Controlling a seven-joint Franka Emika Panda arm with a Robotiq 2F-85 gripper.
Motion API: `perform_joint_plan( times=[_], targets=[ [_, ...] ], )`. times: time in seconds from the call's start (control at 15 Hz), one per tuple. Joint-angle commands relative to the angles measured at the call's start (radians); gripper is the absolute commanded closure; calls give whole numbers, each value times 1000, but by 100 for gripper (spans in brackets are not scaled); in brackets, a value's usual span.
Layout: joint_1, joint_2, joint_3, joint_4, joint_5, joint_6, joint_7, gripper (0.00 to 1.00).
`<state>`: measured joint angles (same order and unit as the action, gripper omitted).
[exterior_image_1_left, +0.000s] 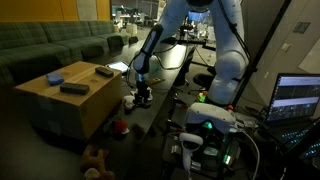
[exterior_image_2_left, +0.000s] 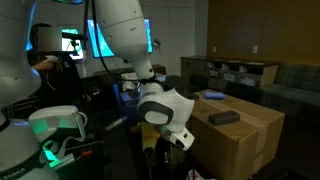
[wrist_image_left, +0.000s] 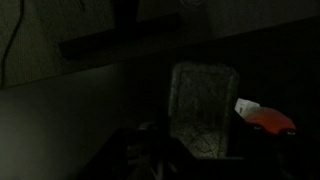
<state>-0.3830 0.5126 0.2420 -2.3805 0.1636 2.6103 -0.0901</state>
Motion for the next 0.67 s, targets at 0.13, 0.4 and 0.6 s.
perform_joint_plan(
  times=[0.13,0.4,0.6],
  targets=[
    [227,-276,-125,24,-75,-233,61,65],
    [351,-323,-168,160,-220,-345,131,65],
    [414,-293,-168,292,-312,-387,158,65]
  ],
)
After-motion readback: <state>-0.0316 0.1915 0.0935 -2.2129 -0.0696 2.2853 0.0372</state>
